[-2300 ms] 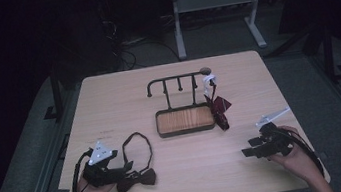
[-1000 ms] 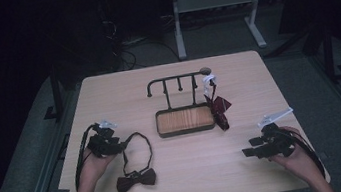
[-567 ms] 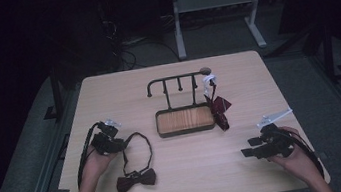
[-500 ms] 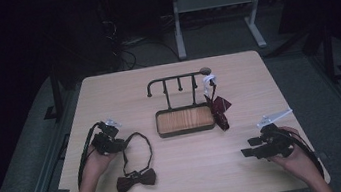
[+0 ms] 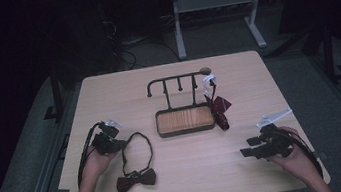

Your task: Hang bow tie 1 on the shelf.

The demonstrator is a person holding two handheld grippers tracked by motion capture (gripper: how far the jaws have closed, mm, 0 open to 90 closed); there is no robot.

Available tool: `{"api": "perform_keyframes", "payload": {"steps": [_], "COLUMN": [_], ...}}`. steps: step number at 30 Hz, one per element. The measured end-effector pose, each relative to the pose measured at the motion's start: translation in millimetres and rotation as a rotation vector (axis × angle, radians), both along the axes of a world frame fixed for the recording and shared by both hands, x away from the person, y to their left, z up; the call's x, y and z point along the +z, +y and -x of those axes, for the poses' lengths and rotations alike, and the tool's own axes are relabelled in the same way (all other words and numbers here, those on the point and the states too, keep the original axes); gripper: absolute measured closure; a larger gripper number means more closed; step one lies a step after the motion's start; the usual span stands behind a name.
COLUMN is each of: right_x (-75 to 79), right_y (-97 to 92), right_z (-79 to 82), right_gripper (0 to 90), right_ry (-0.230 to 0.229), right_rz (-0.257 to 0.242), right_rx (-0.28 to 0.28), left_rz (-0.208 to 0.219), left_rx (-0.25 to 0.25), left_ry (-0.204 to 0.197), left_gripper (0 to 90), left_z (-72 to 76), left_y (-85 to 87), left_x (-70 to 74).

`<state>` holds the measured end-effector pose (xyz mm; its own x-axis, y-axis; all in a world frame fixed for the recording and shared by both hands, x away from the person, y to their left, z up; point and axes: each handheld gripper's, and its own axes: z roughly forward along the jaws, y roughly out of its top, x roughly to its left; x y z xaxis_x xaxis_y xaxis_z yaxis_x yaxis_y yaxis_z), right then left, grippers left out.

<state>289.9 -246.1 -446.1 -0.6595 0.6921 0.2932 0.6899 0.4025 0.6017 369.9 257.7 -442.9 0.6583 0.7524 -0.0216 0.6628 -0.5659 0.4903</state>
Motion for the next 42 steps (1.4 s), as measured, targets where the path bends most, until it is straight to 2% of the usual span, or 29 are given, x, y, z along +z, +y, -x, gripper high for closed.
{"api": "perform_keyframes", "payload": {"steps": [5, 10, 15, 35, 42], "right_x": [0.3, 0.6, 0.1, 0.3, -0.3], "right_y": [-0.6, -1.6, -1.4, -8.9, -11.2], "right_z": [0.1, -0.1, -0.2, -1.3, -1.9], "right_gripper": [43.1, 43.2, 43.2, 43.2, 43.2], "right_ry": [0.005, 0.007, 0.01, 0.006, 0.007], "right_rz": [-0.006, -0.011, -0.011, -0.022, -0.025], "right_rx": [-0.005, -0.006, -0.006, -0.023, -0.023], "left_rz": [0.039, 0.048, 0.065, 0.076, 0.079], "left_rx": [-0.008, -0.041, -0.066, -0.153, -0.176], "left_ry": [-0.021, -0.029, -0.058, -0.109, -0.115], "left_gripper": [89.6, 89.7, 89.6, 89.6, 89.6], "left_z": [4.4, 7.6, 11.7, 25.3, 28.1], "left_y": [-0.1, -0.5, -2.9, -14.7, -18.1], "left_x": [6.5, 15.6, 30.4, 68.5, 75.6]}}
